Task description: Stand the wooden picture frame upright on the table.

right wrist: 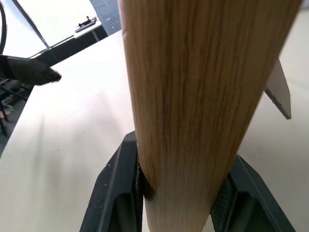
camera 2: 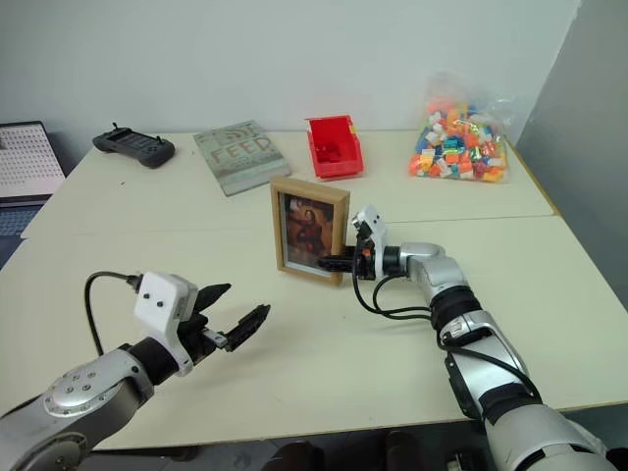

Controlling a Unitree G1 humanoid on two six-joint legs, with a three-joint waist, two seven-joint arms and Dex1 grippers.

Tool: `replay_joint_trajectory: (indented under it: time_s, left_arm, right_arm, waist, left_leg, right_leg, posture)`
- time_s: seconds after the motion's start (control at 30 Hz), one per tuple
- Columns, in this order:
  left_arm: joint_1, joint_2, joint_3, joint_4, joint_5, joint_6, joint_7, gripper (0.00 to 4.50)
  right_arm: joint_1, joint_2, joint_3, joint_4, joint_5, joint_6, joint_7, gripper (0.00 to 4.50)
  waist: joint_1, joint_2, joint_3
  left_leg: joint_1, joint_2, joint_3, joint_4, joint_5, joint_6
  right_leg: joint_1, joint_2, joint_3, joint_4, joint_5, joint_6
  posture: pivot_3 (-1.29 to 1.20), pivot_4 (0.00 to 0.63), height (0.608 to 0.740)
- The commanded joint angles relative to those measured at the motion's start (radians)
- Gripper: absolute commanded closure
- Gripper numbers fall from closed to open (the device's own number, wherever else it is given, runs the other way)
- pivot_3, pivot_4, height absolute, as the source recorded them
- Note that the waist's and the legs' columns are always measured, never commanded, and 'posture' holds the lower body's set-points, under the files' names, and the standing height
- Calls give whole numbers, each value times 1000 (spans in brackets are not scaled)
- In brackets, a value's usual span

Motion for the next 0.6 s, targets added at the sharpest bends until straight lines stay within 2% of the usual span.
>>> replay_joint_trajectory:
  time_s: [0.03, 0.17, 0.2, 0.23, 0.4, 0.5, 0.6]
  left_arm:
    - [27, -38, -12, -8, 92, -71, -49, 0]
    - [36, -76, -43, -24, 135, -74, -74, 0]
    - [33, -84, -45, -26, 137, -71, -79, 0]
    - [28, -92, -46, -26, 136, -66, -84, 0]
    - [1, -92, -36, -15, 106, -34, -140, 0]
    - [-53, -68, 9, 12, 34, 20, -181, 0]
    - [-131, 6, 102, 85, -67, 100, -249, 0]
  right_arm:
    - [-9, 14, -34, 39, -30, -32, 8, 3190]
    - [8, 27, -59, 55, -43, -30, 0, 3190]
    - [15, 27, -62, 48, -45, -28, 2, 2490]
    - [20, 26, -65, 42, -48, -29, 2, 2403]
    - [76, -13, -63, -39, -85, -40, -13, 1121]
    - [146, -87, -53, -172, -120, -13, -29, 536]
    - [243, -199, -63, -398, -160, 46, -86, 49]
  waist:
    - [3, 0, 0]
    - [2, 0, 0]
    - [2, 0, 0]
    - [2, 0, 0]
    - [1, 0, 0]
    - [4, 0, 0]
    - [8, 0, 0]
  left_leg:
    - [0, 0, 0, 0, -1, 1]
    - [1, 0, 0, 0, -2, 4]
    - [1, 0, 0, 0, -2, 4]
    - [1, 0, 0, 0, -3, 4]
    - [1, 0, 0, 1, -3, 4]
    - [0, 0, -1, 1, -3, 4]
    - [0, 0, -1, 2, -3, 5]
  right_leg:
    - [0, 0, 0, 0, 0, 0]
    - [1, 0, 0, 0, 0, 1]
    - [1, 0, 0, 0, 0, 1]
    - [1, 0, -1, 0, 0, 1]
    - [1, 0, -1, 0, 0, 1]
    - [1, 0, -1, 0, 0, 1]
    - [2, 0, -2, 0, 0, 1]
  posture:
    - [0, 150, 740]
    - [0, 150, 740]
    - [0, 150, 740]
    - [0, 150, 740]
    - [0, 150, 740]
    - [0, 150, 740]
    - [0, 150, 740]
